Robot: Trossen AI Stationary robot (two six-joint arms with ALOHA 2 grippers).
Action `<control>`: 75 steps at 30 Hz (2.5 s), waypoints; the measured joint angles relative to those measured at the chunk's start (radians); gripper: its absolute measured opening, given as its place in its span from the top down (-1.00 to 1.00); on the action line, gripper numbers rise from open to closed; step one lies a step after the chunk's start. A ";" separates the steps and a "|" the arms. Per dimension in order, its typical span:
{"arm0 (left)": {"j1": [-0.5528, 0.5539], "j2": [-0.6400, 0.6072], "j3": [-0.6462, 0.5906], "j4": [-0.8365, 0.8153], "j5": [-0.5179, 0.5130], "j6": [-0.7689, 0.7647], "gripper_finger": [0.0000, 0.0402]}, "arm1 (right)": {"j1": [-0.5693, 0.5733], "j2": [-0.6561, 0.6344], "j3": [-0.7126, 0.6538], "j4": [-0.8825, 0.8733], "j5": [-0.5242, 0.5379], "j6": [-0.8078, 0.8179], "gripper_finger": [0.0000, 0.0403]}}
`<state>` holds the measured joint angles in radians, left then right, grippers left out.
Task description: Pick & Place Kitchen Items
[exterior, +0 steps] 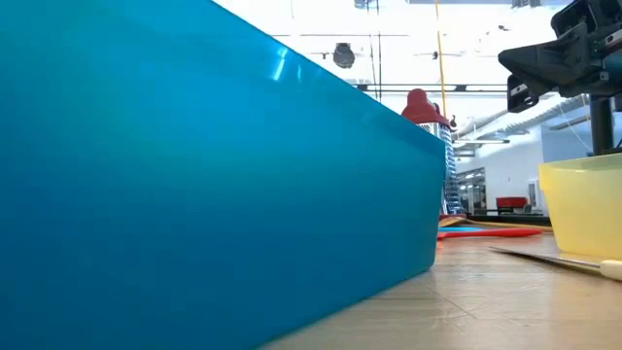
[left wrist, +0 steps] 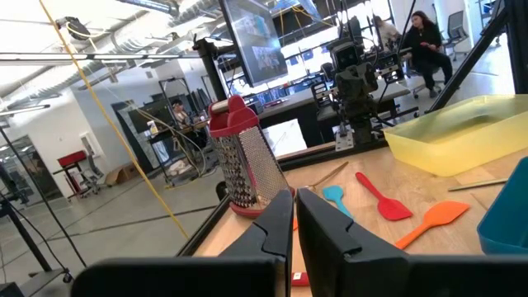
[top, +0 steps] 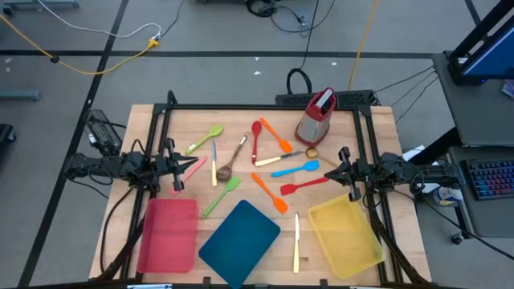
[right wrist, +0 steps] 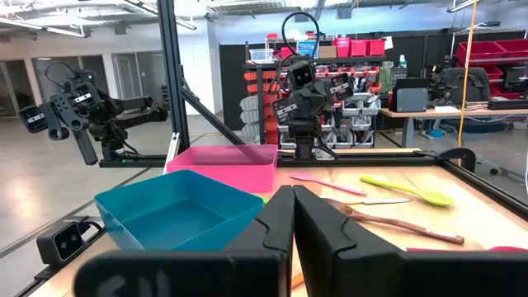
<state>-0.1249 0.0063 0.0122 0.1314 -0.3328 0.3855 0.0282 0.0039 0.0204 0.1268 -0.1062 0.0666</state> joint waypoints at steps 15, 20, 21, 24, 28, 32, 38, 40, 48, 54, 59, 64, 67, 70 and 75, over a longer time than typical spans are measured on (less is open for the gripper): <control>0.000 0.000 0.000 0.000 0.000 0.000 0.87 | 0.000 0.000 0.000 0.000 0.000 0.000 0.98; 0.000 0.000 0.000 0.000 0.000 0.000 0.87 | 0.000 0.000 0.000 0.000 0.000 0.000 0.98; 0.000 0.000 0.000 0.000 0.000 0.000 0.87 | 0.000 0.000 0.000 0.000 0.000 0.000 0.98; 0.000 0.000 0.000 0.000 0.000 0.000 0.87 | 0.000 0.000 0.000 0.000 0.000 0.000 0.98; 0.000 0.000 0.000 0.000 0.000 0.000 0.87 | 0.000 0.000 0.000 0.000 0.000 0.000 0.98; 0.000 0.000 0.000 0.000 0.000 0.000 0.87 | 0.000 0.000 0.000 0.004 0.000 0.000 0.98; 0.000 0.000 0.000 0.006 0.000 0.002 0.87 | 0.000 0.000 0.000 0.009 0.000 0.000 0.98; 0.000 0.000 0.000 0.006 0.000 0.002 0.87 | 0.000 0.000 0.000 0.035 0.000 0.000 0.98; 0.000 0.000 0.000 0.084 0.000 0.002 0.87 | 0.000 0.001 0.000 0.168 0.000 -0.008 0.98; 0.001 0.000 0.000 0.054 -0.082 -0.031 0.87 | 0.000 0.000 0.000 0.293 0.000 -0.011 0.98; 0.001 0.000 0.000 0.022 -0.078 -0.039 0.87 | 0.000 0.000 0.000 0.352 0.048 -0.173 0.98; 0.001 0.000 0.000 0.051 -0.090 0.027 0.87 | -0.001 0.021 0.000 0.444 0.268 -0.187 0.98; 0.001 0.000 0.000 0.055 -0.095 0.052 0.87 | -0.001 0.058 0.000 0.453 0.344 -0.263 0.98; 0.001 0.000 0.000 0.065 -0.095 0.050 0.87 | -0.005 0.119 0.000 0.493 0.379 -0.293 0.98; 0.001 0.000 0.000 0.083 -0.091 0.051 0.87 | -0.029 0.242 0.000 0.613 0.380 -0.357 0.98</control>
<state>-0.1238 0.0063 0.0120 0.2148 -0.4236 0.4361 -0.0010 0.2463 0.0204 0.7403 0.2737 -0.2901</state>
